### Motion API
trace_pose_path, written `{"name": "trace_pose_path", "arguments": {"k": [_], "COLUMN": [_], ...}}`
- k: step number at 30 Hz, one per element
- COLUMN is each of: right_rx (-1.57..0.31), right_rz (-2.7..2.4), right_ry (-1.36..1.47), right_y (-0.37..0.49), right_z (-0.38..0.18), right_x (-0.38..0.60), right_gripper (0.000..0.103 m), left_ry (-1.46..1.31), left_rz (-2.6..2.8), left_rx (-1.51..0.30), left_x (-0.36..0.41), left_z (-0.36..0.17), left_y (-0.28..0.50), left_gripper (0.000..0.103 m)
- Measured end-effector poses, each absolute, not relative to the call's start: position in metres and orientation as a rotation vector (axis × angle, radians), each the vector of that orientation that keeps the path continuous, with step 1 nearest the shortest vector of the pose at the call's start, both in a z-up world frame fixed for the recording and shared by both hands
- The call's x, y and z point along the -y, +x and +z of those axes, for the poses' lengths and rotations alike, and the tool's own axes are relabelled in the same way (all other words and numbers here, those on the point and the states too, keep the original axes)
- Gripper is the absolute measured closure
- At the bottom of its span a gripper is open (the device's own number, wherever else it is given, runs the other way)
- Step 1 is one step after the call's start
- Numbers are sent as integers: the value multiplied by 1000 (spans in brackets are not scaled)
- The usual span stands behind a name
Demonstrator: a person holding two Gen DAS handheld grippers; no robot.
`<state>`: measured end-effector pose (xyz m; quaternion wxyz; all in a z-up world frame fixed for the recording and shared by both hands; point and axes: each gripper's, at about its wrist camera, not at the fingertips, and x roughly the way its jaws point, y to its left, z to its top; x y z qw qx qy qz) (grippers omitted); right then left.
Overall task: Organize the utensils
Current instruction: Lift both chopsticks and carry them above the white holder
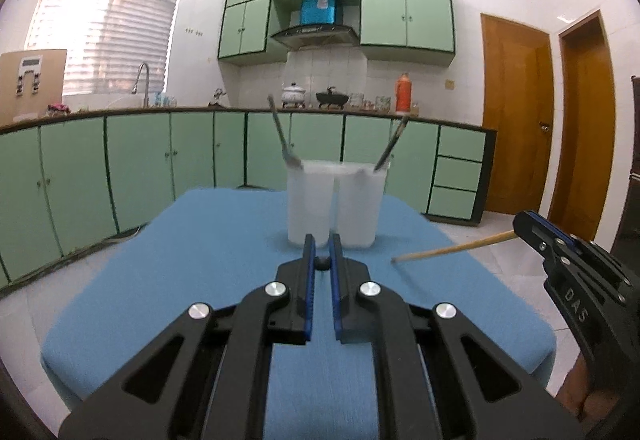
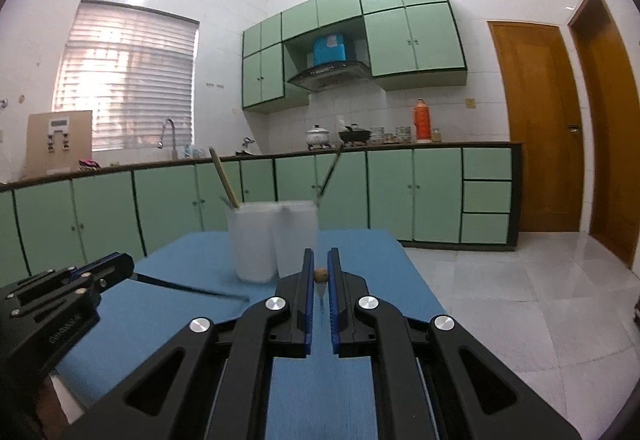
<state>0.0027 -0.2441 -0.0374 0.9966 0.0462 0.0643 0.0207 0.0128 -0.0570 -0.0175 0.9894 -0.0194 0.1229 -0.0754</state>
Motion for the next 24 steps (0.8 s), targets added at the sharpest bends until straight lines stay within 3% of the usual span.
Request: {"name": "trace_pose_path", "arguments": {"k": [15, 24], "right_rx": [-190, -202], "right_rz": [191, 287], "right_ry": [20, 39], "right_y": [67, 96], "right_z": [62, 107], "right_x": [236, 235], "right_gripper": [96, 96], "left_ry": [-8, -41], "left_rz": [-285, -317], "left_rx": [-312, -252], "left_x": [45, 34], "left_z": [64, 100], "left_y": [69, 85], "left_gripper": [97, 97]}}
